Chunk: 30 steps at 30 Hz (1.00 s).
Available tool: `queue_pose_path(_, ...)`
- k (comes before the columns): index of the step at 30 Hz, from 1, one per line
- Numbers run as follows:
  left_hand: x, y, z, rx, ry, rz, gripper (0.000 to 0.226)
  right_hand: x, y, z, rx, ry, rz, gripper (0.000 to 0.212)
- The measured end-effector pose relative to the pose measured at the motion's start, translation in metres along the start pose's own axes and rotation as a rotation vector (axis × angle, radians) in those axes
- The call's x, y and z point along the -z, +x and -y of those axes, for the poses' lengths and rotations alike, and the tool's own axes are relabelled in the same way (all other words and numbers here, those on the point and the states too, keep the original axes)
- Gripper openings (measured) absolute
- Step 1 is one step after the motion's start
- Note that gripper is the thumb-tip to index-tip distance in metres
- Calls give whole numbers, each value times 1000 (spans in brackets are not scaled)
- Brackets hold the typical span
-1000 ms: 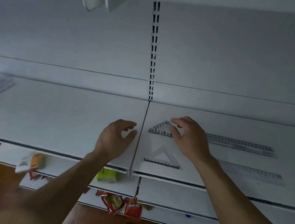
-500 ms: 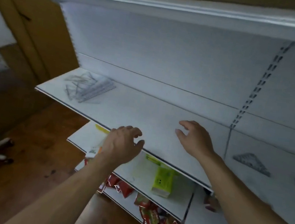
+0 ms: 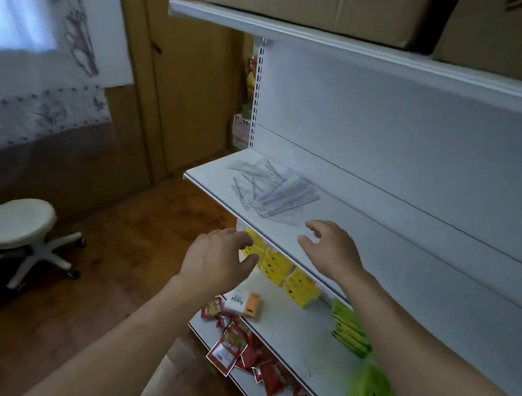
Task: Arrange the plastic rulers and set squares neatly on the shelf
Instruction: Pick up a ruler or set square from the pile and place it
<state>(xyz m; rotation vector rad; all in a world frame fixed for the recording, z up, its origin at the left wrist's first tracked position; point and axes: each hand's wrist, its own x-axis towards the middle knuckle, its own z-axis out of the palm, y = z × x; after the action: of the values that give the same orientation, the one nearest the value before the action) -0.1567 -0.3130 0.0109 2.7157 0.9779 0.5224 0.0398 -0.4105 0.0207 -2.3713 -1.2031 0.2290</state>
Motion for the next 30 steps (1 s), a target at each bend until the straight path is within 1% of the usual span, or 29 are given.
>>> queue_pose_path(5,-7,42,36,-2,8,63,35,-25,57,17,-12,-17,30,50)
queue_pose_path(9,-17,95,66,-15,11,92,35,-48,117,21,-40,9,39,57)
queue_pose_path(13,-29,152,85,-35,-19,154,37,-68,175,14,-123,-28,51,70)
queue_pose_path(16,-39,190,92,-62,-56,177,38,-81,207,12,-187,-114,52,91)
queue_pose_path(18,-45,212,95,-80,-95,185,38,-87,223,11,-201,-159,57,98)
queue_pose_path(22,-57,245,103,-91,-149,267,39,-101,236,14,-195,-267,44,101)
queue_pose_path(25,-63,271,108,-128,-144,276,40,-113,248,21,-197,-310,66,102)
queue_pose_path(30,-70,299,124,-201,-143,324,39,-118,251,36,-231,-299,68,85)
